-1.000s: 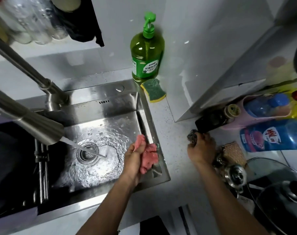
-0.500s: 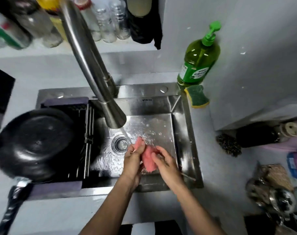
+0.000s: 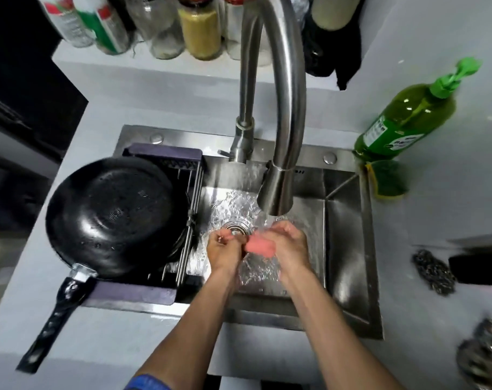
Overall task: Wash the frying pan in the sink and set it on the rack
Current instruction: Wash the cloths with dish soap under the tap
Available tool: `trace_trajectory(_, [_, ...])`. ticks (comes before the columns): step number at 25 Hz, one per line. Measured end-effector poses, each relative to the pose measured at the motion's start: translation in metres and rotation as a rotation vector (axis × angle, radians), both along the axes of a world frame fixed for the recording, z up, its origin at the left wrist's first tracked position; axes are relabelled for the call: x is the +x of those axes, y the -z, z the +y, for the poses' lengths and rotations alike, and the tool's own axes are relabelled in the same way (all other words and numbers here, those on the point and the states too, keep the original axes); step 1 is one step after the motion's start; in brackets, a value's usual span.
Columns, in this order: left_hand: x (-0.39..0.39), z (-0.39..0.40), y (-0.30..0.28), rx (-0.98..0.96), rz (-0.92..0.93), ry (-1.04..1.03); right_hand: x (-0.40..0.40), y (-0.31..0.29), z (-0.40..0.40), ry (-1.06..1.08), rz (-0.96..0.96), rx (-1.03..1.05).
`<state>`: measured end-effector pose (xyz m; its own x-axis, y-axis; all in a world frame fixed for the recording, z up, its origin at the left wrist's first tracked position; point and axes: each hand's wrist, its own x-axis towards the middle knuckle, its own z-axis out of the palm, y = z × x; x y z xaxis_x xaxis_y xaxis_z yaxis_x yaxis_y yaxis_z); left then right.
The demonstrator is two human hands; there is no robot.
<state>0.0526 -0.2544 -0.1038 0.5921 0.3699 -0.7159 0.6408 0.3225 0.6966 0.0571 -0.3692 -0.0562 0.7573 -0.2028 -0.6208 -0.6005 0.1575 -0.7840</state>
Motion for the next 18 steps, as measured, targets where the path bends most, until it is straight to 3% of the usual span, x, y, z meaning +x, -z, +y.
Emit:
trace_trajectory(3, [-0.005,-0.009,0.005,-0.371,0.114,0.062,-0.003,0.000,0.020,-0.014,-0.163,-0.113])
trace_trajectory(5, [-0.006,-0.017,0.003,-0.611,0.104,0.095,-0.002,0.000,0.027,-0.016,-0.164,-0.141])
trace_trajectory(6, [-0.005,-0.020,0.002,-0.694,0.072,0.090,-0.001,0.000,0.025,0.027,-0.150,-0.014])
trace_trajectory(9, [0.004,-0.019,-0.005,-0.725,0.000,0.110,0.003,-0.007,0.010,0.211,-0.110,0.692])
trace_trajectory(10, [0.006,-0.017,-0.008,-0.699,-0.012,0.127,0.006,-0.005,0.006,0.223,-0.083,0.734])
trace_trajectory(11, [0.005,-0.017,-0.008,-0.633,-0.013,0.159,0.008,-0.003,0.004,0.212,-0.058,0.686])
trace_trajectory(14, [0.003,-0.023,-0.011,-0.303,-0.013,0.120,0.020,0.014,0.007,0.229,-0.003,0.122])
trace_trajectory(16, [0.007,-0.028,-0.016,-0.294,-0.002,0.116,0.019,0.025,0.013,0.272,0.027,-0.125])
trace_trajectory(18, [0.016,-0.030,-0.022,-0.350,-0.014,0.088,0.010,0.032,0.024,0.174,-0.074,-0.174])
